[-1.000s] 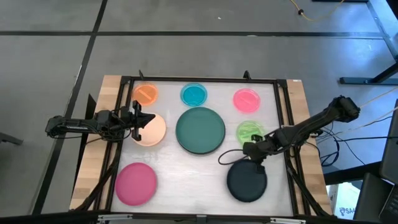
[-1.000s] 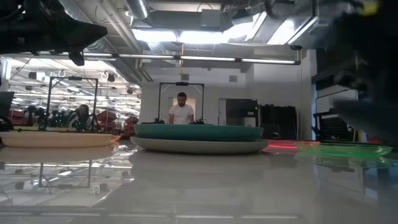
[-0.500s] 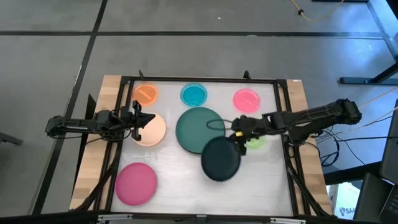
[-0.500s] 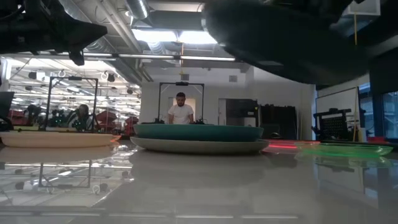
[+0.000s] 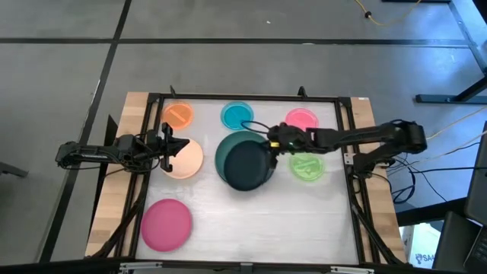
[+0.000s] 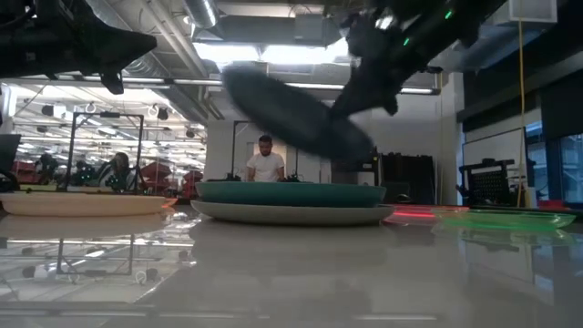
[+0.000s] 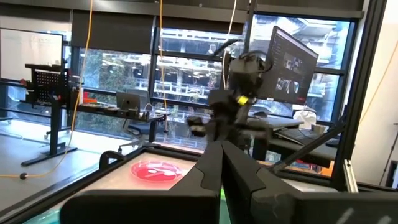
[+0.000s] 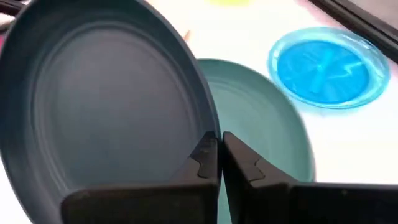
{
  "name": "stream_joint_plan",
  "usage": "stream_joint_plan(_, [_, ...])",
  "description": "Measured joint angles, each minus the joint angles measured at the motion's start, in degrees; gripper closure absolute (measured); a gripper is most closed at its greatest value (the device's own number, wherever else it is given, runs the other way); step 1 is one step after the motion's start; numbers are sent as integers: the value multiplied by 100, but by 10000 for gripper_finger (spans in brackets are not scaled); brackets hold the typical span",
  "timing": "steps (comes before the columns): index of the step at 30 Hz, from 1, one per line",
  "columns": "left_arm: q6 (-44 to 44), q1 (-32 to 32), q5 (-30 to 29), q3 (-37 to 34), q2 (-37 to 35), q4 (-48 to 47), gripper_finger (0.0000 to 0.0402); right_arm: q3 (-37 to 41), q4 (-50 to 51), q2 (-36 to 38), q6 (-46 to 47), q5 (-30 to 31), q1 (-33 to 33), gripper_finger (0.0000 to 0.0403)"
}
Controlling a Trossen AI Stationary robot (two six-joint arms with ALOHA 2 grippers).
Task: Stack plastic plates
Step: Stack the black plate on top of the green plate
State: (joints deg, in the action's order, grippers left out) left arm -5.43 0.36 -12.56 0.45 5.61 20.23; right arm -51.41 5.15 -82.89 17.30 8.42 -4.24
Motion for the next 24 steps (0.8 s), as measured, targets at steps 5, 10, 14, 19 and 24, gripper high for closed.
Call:
stream_joint_plan(5, [-7, 0, 101, 0, 0, -2, 397, 3, -148, -597, -114, -106, -354, 402])
stream_joint_plan(10, [-27, -2, 307, -1, 1, -17, 351, 3, -337, -975, -228, -346, -551, 402])
stream_joint_plan(14, [-39, -2, 327, 0, 1, -95, 303, 3, -337, -1079, -222, -391, -608, 402])
stream_joint_plan(19, [-39, 0, 271, -2, 3, -181, 254, 1, -370, -1084, -200, -397, -593, 368])
stream_joint_plan(24, [-40, -2, 318, -1, 169, -173, 229, 1, -359, -1055, -363, -415, -591, 285])
